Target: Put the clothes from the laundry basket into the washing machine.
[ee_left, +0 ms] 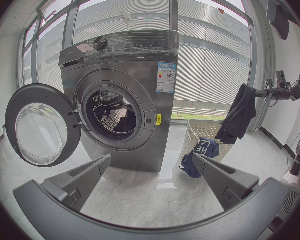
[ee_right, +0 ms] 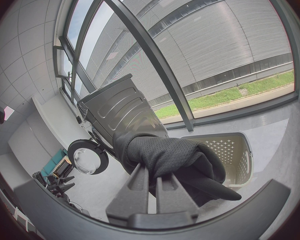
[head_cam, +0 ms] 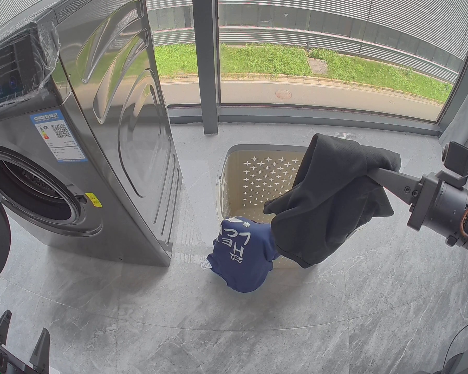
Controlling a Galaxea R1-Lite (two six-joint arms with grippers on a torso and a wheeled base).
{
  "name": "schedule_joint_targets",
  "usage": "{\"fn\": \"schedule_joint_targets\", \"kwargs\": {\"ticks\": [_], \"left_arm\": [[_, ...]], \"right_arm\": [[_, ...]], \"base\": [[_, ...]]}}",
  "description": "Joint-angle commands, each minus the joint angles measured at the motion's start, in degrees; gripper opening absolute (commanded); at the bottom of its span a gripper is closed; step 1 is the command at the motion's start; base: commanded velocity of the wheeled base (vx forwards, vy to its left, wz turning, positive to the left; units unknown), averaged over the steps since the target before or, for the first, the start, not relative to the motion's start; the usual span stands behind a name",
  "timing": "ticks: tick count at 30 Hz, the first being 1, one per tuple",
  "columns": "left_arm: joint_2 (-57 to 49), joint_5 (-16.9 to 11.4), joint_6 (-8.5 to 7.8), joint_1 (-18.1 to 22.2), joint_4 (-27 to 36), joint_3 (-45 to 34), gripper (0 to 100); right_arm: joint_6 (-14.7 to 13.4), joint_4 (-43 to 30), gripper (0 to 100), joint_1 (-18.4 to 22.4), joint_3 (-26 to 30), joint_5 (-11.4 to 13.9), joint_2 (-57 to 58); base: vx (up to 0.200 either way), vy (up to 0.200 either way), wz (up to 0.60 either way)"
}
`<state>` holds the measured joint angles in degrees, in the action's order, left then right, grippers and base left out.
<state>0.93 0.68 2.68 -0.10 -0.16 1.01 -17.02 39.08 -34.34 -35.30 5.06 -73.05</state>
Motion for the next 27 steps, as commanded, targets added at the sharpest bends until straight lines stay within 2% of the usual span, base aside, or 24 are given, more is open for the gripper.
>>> {"fn": "schedule_joint_targets", "kwargs": {"ticks": [1, 7, 13, 27], "left_arm": [[-0.66, 0.02, 0.04, 0.01, -0.02, -1.01, 100], [-0.66, 0.02, -0.05, 0.01, -0.02, -1.01, 100], [-0.66, 0.02, 0.04, 0.01, 0.07, -1.01, 100], [-0.66, 0.02, 0.04, 0.01, 0.07, -1.01, 100]], "right_arm": [[0.06, -0.06, 0, -0.02, -0.2, -1.28, -0.17], [0.23, -0.67, 0, -0.11, -0.38, -5.59, -0.17], [0.23, -0.85, 0, -0.11, -1.08, -9.98, -1.05], [0.23, -0.76, 0, -0.9, -1.43, -10.24, -1.13]], "base": [[-0.2, 0.0, 0.0], [-0.2, 0.0, 0.0], [0.0, 0.033, 0.0], [0.0, 0.2, 0.0]]}}
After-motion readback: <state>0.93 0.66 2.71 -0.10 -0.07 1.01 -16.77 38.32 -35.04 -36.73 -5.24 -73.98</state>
